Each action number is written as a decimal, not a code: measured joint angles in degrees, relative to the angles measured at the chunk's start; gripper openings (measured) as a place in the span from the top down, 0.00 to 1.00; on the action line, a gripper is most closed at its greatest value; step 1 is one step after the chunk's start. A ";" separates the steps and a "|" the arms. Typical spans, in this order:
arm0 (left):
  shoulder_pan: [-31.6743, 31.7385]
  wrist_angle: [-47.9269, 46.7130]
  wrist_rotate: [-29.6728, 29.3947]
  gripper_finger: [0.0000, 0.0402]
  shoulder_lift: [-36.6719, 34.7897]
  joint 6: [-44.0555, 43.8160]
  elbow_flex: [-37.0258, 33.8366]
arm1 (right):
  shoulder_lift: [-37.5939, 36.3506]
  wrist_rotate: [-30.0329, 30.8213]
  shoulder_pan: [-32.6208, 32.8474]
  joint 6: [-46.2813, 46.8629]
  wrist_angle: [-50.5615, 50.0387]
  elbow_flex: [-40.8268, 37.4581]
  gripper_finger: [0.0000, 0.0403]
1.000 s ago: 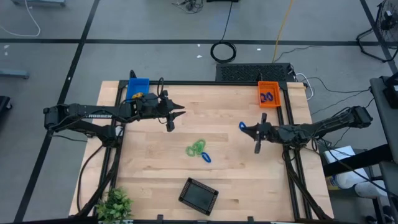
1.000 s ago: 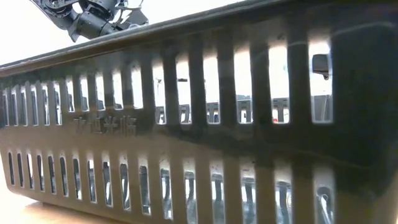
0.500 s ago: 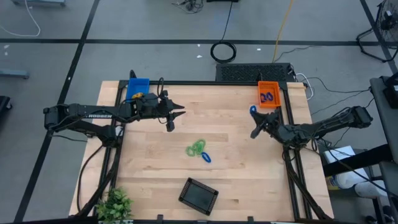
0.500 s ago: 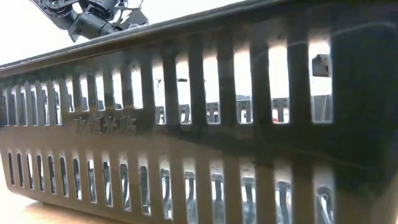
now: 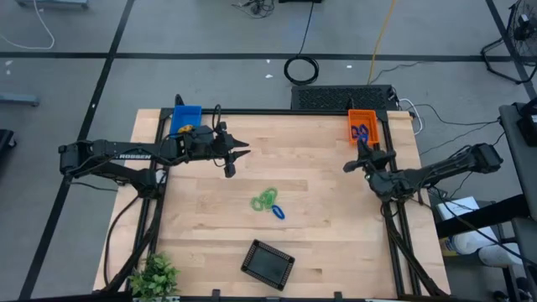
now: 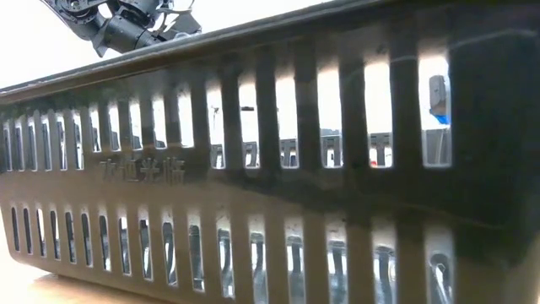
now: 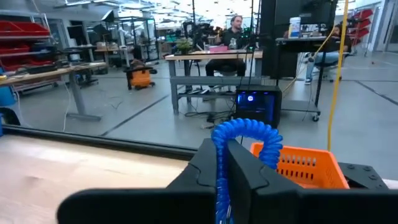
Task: Sort spring keychains into baskets
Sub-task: Put the blue spring keychain into the orange basket
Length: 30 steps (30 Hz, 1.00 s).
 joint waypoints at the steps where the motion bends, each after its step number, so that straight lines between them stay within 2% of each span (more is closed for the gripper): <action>1: -0.01 0.00 0.00 0.73 0.02 0.00 0.00 | 0.00 0.02 0.00 0.33 -0.04 -0.28 1.00; 6: 0.00 0.00 0.00 0.73 -0.01 0.02 0.00 | -0.03 2.41 -0.82 1.30 -0.01 -0.90 1.00; 9: 0.00 0.00 0.00 0.73 0.02 0.02 0.00 | -0.20 0.77 -3.01 -1.20 2.44 -0.90 1.00; 14: -0.02 0.00 0.00 0.73 0.02 0.02 0.00 | -0.19 -8.49 -9.80 -11.44 14.72 -0.91 1.00; 20: -0.02 0.00 0.00 0.73 0.02 0.00 0.00 | -0.19 -9.43 -18.36 -27.53 29.07 -0.89 1.00; 26: 0.00 0.02 0.00 0.73 0.02 0.00 0.00 | -0.13 -9.54 -23.73 -35.46 30.38 2.66 1.00; 30: -0.01 0.02 0.00 0.73 0.01 0.00 0.00 | -0.07 -9.57 -25.15 -39.11 27.50 6.28 1.00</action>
